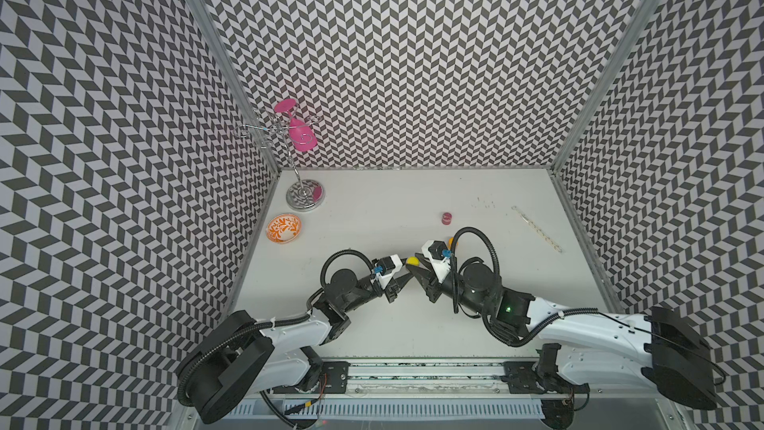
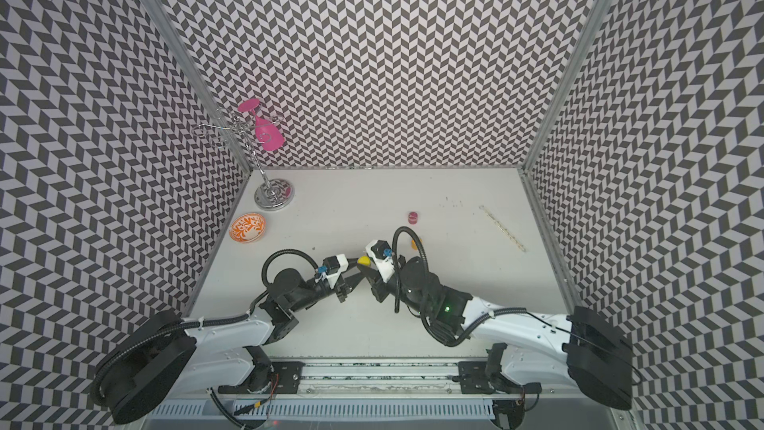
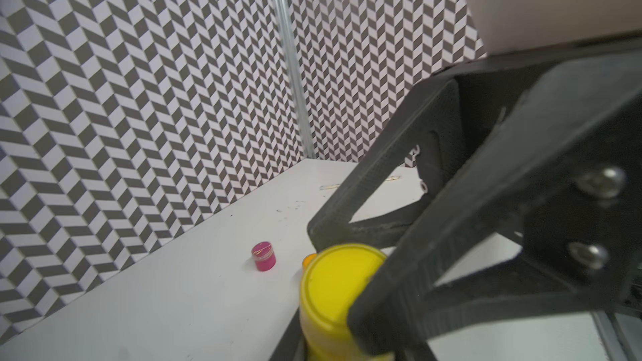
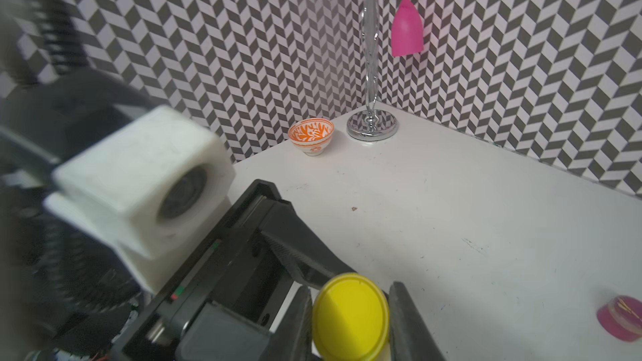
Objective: Close the paint jar lid
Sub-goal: Screw the lid onto the paint jar.
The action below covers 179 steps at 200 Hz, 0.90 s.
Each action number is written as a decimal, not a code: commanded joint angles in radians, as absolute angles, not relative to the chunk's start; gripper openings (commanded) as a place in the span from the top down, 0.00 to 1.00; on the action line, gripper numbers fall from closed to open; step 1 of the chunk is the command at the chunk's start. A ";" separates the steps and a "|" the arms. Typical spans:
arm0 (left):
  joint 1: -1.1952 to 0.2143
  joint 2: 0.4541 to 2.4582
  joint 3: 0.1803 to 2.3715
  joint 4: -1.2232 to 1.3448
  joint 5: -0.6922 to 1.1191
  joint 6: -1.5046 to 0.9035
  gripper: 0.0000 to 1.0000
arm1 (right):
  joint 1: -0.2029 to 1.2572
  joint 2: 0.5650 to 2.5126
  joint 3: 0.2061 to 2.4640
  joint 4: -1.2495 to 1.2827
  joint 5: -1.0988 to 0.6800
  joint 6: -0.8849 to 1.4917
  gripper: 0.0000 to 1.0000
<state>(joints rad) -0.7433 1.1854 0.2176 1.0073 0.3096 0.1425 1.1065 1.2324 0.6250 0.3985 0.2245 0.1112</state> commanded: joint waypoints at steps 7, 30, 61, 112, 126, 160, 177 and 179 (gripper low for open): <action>-0.792 1.135 0.255 1.188 0.154 0.212 0.78 | 1.166 1.378 0.651 0.222 0.402 0.307 0.90; -0.797 1.144 0.243 1.225 0.083 0.218 0.78 | 1.196 1.443 0.691 0.210 0.444 0.385 0.89; -0.798 1.125 0.233 1.210 0.040 0.232 0.78 | 1.207 1.450 0.685 0.246 0.448 0.432 0.85; -0.799 1.158 0.247 1.170 0.041 0.230 0.78 | 1.216 1.395 0.675 0.233 0.458 0.420 0.51; -0.799 1.177 0.248 1.166 0.038 0.229 0.78 | 1.222 1.363 0.659 0.233 0.476 0.425 0.38; -0.796 1.224 0.274 1.116 0.046 0.235 0.78 | 1.223 1.282 0.625 0.211 0.503 0.435 0.18; -0.793 1.242 0.276 1.113 0.040 0.235 0.78 | 1.223 1.246 0.621 0.182 0.511 0.441 0.17; -0.792 1.243 0.277 1.111 0.039 0.234 0.78 | 1.223 1.243 0.621 0.174 0.511 0.444 0.17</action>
<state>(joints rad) -0.7918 1.2339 0.2169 1.0027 0.0433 0.2356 1.2083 1.2758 0.6495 0.3061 0.5171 0.4347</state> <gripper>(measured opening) 0.336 0.828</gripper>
